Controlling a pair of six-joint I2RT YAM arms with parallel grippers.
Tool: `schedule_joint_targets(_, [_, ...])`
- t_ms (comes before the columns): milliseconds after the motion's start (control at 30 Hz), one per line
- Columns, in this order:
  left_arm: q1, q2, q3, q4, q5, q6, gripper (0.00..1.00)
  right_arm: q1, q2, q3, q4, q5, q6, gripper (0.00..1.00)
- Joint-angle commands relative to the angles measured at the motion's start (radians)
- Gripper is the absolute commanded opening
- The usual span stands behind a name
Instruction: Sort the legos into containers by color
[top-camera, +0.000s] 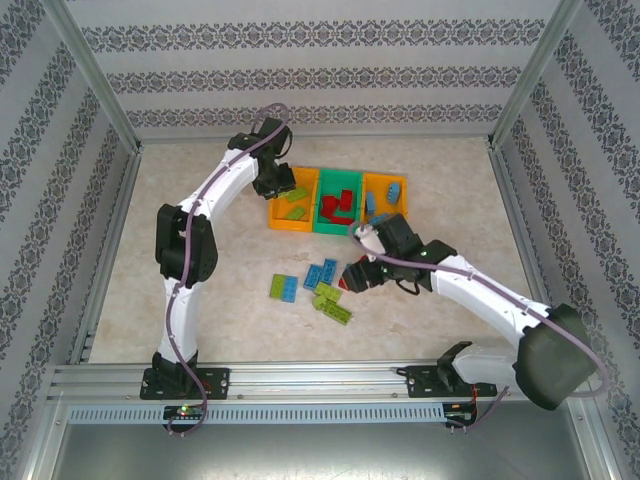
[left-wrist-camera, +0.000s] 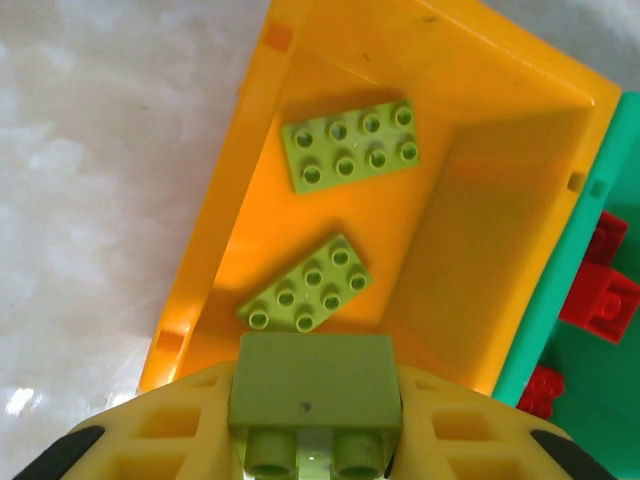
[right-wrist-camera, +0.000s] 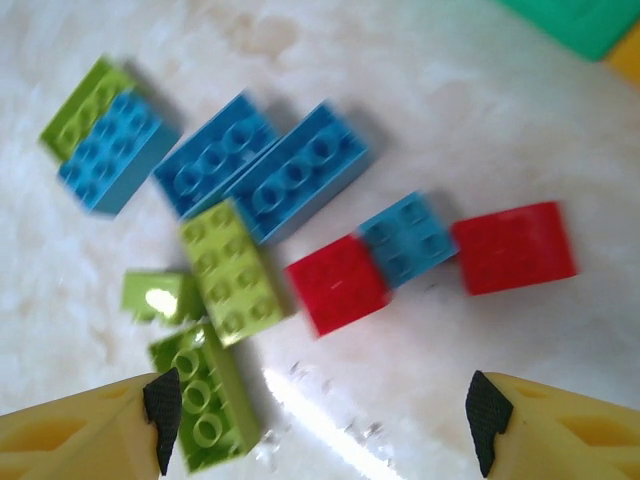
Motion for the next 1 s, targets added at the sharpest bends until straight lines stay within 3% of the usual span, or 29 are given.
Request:
schedule_joint_targets(0, [0.002,0.034,0.036,-0.003,0.046,0.037,0.34,0.073,-0.030,-0.033,-0.075,0.055,-0.018,0.78])
schedule_joint_targets(167, [0.007,0.063,0.047,0.004,0.037,0.038,0.41,0.160,0.025,-0.009,-0.081,0.089,0.001,0.77])
schedule_joint_targets(300, [0.006,0.052,0.046,0.028,0.041,0.026,0.65,0.198,0.095,0.000,-0.082,0.065,0.022,0.76])
schedule_joint_targets(500, [0.006,-0.012,0.010,0.064,0.048,0.005,0.84,0.247,0.161,0.041,-0.097,0.048,0.007,0.76])
schedule_joint_targets(600, [0.006,-0.080,-0.049,0.109,0.048,0.004,0.99,0.265,0.190,0.049,-0.106,0.053,-0.009,0.76])
schedule_joint_targets(967, [0.015,-0.267,-0.277,0.233,0.014,-0.015,1.00,0.293,0.365,0.144,-0.169,0.043,-0.043,0.75])
